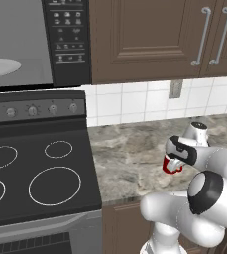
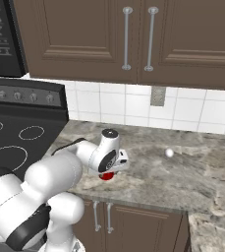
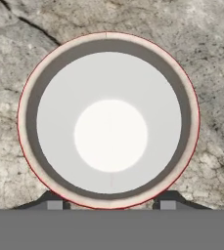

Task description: Pick the mug from the counter and place it inside the microwave. Then close the microwave.

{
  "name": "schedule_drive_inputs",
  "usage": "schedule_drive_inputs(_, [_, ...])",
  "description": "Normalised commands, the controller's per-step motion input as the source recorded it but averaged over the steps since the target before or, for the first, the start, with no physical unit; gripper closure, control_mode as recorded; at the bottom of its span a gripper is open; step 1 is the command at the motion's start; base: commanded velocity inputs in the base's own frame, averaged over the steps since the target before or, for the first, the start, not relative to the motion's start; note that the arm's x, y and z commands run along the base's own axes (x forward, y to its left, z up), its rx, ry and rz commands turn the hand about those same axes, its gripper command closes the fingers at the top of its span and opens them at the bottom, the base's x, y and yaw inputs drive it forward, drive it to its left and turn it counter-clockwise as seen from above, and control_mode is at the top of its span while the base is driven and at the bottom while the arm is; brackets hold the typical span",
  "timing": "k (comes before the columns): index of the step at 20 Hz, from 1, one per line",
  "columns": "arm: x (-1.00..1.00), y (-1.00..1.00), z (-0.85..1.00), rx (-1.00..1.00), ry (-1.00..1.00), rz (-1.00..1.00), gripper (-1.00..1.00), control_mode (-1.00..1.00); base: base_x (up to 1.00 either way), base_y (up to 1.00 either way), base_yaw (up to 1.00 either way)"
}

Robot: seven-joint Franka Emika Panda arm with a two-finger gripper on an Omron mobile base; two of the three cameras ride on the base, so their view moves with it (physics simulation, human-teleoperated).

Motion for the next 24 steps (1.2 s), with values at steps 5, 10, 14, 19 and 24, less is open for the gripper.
schedule_drive_inputs(5, [0.0, 0.0, 0.0, 0.0, 0.0, 0.0, 1.0, -1.0, 0.0, 0.0, 0.0])
schedule_drive_inputs(10, [0.0, 0.0, 0.0, 0.0, 0.0, 0.0, 1.0, -1.0, 0.0, 0.0, 0.0])
schedule_drive_inputs(14, [0.0, 0.0, 0.03, 0.0, 0.01, 0.0, 1.0, -1.0, 0.0, 0.0, 0.0])
schedule_drive_inputs(19, [0.0, 0.03, 0.37, 0.0, 0.0, 0.0, 1.0, -1.0, 0.0, 0.0, 0.0])
schedule_drive_inputs(24, [-0.11, 0.23, 0.59, 0.0, 0.0, -0.02, 1.0, -1.0, 0.0, 0.0, 0.0])
